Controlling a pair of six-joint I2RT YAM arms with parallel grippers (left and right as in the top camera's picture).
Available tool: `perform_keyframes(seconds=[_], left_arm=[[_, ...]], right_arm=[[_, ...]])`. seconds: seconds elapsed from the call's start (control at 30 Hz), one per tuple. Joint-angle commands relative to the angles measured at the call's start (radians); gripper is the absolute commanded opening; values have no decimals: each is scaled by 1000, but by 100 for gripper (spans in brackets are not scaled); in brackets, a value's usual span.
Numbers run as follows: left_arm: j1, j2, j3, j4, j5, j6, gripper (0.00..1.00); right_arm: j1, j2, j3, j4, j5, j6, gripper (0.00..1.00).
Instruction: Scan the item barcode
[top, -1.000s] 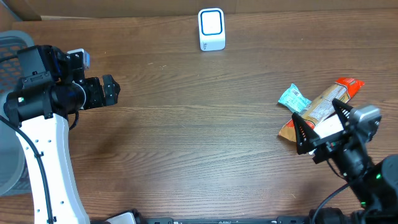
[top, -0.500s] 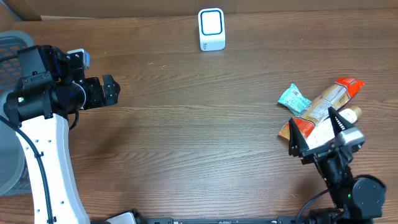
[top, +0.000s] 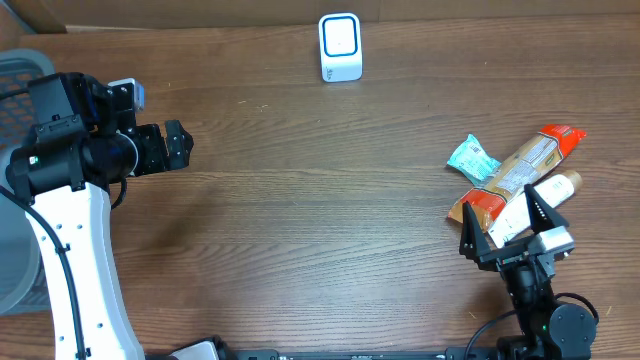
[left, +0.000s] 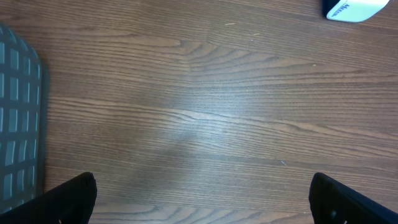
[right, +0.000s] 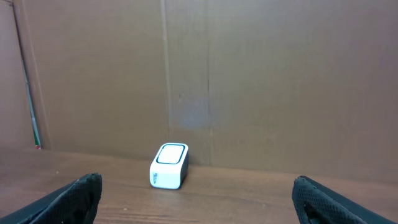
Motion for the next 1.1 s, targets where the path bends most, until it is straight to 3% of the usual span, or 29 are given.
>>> perform_keyframes(seconds=[0.0,0.43,1.07], left_arm=[[-5,-17,19,1,12,23,100],[-5,-17,19,1,12,23,100],[-5,-17,19,1,12,23,100]], right_arm=[[5,-19,-26,-6,14,-1,100],[5,-19,-25,-243,14,0,100],[5,-19,-25,-240,14,0,100]])
